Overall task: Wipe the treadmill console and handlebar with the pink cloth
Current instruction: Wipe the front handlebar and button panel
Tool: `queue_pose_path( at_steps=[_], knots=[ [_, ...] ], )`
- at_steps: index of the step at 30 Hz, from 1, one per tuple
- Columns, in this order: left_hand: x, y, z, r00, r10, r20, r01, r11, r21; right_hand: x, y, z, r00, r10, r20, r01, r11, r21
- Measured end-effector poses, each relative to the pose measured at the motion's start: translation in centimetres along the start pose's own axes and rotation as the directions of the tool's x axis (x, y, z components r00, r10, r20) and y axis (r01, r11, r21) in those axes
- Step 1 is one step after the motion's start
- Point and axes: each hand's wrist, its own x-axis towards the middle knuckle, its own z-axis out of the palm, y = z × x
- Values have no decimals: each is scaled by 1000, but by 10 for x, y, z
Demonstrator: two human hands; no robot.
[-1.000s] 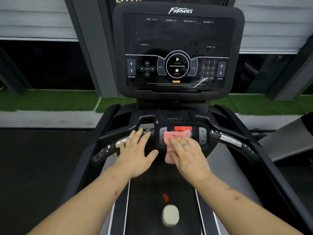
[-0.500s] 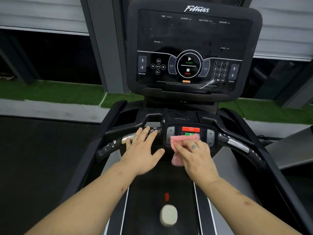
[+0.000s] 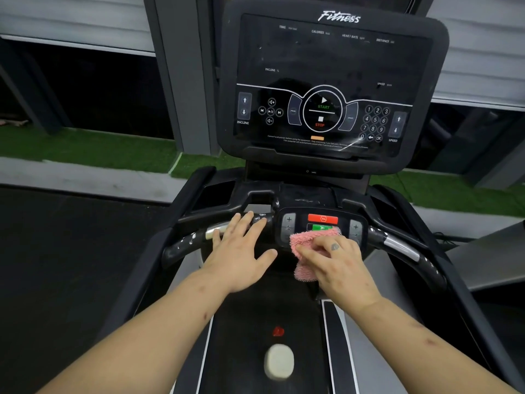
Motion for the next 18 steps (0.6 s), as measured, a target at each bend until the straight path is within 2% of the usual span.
queue_pose_path(
  at_steps=[5, 12, 18],
  knots=[
    [-1, 1, 1, 1000, 2, 1, -2, 1000, 9, 5, -5, -1, 1000, 14, -21, -14, 1000, 15],
    [-1, 1, 1, 1000, 5, -3, -5, 1000, -4, 19, -22, 5, 1000, -19, 23, 18, 1000, 8],
    [-1, 1, 0, 1000, 8, 3, -8, 1000, 0, 9, -11, -1, 999, -35, 31, 34, 999, 22]
  ],
)
